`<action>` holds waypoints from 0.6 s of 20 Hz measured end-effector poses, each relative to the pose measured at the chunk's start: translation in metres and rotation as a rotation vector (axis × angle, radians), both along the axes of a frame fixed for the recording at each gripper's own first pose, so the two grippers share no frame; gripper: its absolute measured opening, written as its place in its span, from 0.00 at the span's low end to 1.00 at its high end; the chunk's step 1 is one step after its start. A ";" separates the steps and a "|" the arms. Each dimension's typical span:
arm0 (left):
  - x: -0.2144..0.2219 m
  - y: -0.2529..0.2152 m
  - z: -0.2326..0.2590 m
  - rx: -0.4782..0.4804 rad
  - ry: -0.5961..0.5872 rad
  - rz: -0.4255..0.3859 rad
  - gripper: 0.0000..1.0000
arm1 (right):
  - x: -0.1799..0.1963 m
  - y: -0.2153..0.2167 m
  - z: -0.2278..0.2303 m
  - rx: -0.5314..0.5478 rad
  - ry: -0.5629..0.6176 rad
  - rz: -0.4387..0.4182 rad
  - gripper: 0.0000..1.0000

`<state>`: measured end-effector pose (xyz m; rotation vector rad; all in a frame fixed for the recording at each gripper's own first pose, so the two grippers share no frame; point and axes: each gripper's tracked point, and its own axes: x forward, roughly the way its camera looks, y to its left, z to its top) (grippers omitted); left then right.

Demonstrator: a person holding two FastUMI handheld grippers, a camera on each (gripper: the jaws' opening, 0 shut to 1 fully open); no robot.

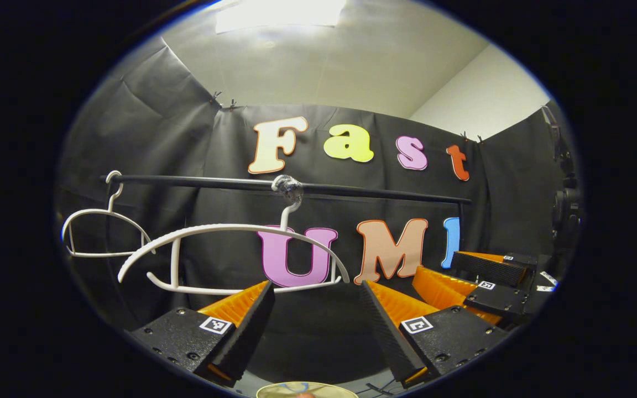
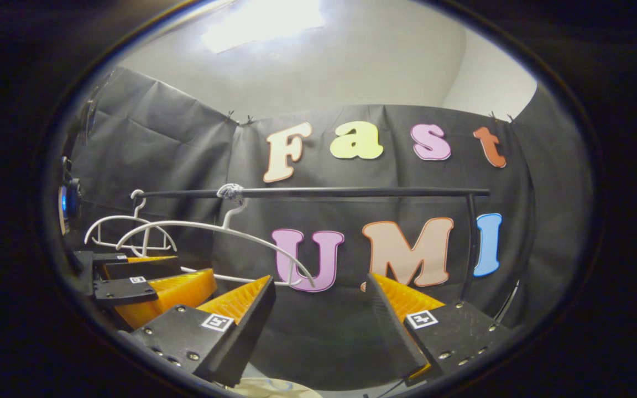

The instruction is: Grasp the clothes on the hanger with both hands and then place them into the laundry hamper below.

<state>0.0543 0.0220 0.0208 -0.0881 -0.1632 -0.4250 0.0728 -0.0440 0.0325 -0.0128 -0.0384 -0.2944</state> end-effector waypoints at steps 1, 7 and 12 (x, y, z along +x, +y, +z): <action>0.000 0.001 -0.001 0.002 0.001 0.003 0.95 | -0.001 -0.001 0.000 -0.003 0.000 -0.001 0.98; 0.002 0.001 -0.003 0.009 0.006 0.008 0.95 | 0.001 0.000 -0.001 -0.006 -0.001 -0.001 0.98; 0.001 0.002 -0.002 0.019 0.001 0.002 0.95 | -0.001 -0.001 0.003 -0.006 -0.013 -0.017 0.98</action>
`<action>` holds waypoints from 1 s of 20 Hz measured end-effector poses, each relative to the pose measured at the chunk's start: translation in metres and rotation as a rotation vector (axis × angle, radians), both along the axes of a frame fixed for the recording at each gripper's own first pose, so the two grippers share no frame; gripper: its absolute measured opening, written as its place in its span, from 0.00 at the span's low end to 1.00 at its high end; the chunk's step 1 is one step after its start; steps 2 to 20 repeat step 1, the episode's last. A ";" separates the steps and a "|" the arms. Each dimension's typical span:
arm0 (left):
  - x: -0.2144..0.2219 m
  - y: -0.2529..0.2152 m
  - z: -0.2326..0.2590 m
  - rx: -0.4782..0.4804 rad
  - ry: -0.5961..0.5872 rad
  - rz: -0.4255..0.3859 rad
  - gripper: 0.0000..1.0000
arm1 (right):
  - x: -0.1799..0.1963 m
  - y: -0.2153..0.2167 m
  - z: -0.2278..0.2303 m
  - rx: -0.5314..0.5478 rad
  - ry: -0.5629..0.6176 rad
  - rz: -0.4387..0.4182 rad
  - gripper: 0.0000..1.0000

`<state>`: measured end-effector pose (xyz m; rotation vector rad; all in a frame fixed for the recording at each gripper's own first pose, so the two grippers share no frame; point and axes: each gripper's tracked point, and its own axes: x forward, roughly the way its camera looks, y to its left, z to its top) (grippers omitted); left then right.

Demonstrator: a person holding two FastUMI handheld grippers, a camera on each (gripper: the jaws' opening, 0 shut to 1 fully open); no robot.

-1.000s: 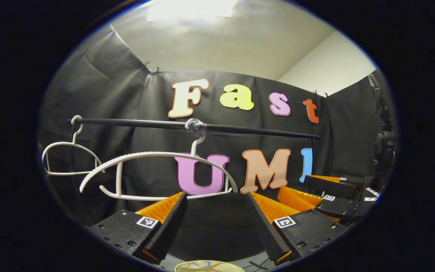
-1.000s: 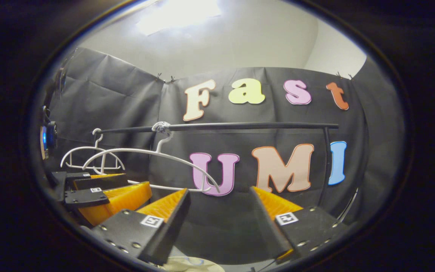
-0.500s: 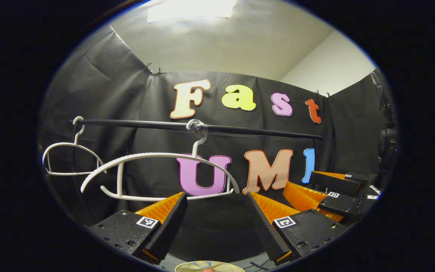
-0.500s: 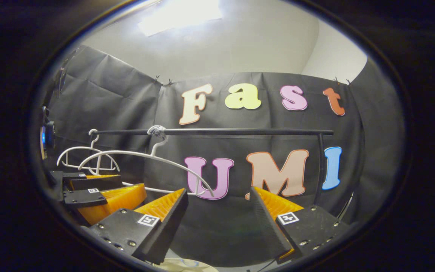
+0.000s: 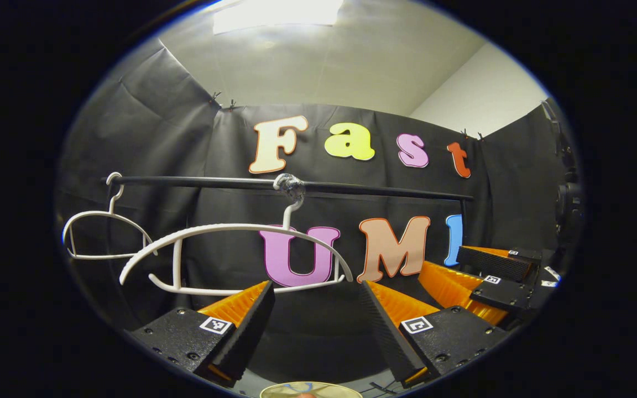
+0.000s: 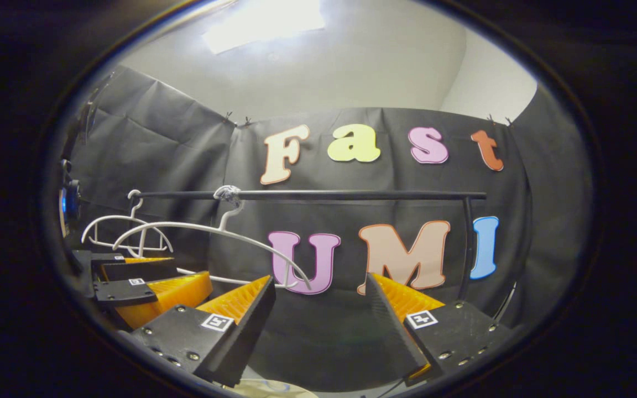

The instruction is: Grasp the clothes on the hanger with both hands and then place them into the laundry hamper below.

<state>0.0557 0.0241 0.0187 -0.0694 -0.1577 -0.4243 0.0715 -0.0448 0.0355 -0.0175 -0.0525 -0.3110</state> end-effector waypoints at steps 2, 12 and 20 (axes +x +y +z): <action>-0.001 0.001 -0.001 0.005 0.001 -0.003 0.95 | -0.002 -0.001 0.001 -0.001 -0.001 -0.005 0.98; -0.001 0.001 -0.001 0.005 0.001 -0.003 0.95 | -0.002 -0.001 0.001 -0.001 -0.001 -0.005 0.98; -0.001 0.001 -0.001 0.005 0.001 -0.003 0.95 | -0.002 -0.001 0.001 -0.001 -0.001 -0.005 0.98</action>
